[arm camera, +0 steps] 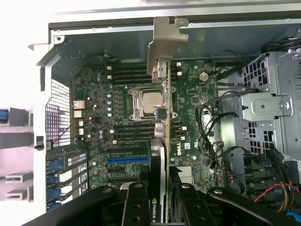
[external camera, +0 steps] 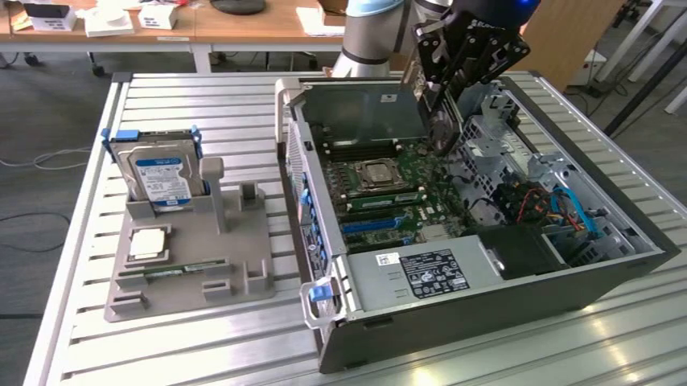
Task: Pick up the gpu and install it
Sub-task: 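Pick up the gpu and move the gpu toward the slot, then insert the gpu into the slot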
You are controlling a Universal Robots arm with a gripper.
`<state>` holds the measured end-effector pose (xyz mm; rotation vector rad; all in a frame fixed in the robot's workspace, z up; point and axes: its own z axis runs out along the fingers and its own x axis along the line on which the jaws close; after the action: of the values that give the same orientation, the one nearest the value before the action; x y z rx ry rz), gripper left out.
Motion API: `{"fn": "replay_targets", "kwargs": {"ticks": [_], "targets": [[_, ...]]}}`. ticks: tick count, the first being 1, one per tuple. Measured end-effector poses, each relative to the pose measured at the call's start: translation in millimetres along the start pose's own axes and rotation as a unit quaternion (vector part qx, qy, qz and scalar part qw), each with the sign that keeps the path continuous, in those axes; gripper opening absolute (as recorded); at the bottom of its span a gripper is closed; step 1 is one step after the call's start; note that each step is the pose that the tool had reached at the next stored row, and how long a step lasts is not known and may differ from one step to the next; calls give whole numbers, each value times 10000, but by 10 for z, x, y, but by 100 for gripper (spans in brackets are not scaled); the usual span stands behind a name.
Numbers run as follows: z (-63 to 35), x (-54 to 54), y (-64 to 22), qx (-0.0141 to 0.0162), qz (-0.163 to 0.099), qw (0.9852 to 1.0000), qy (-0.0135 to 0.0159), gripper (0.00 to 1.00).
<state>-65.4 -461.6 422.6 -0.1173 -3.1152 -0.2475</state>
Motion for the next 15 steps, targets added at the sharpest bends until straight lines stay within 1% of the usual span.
{"fn": "replay_targets", "kwargs": {"ticks": [2, 8, 15], "targets": [[1, -1, 0, 0, -13, 10000, 1, 27], [1, -8, 0, 4, -207, 9998, 32, 27], [1, -9, 1, 4, -210, 9998, 33, 27]]}}
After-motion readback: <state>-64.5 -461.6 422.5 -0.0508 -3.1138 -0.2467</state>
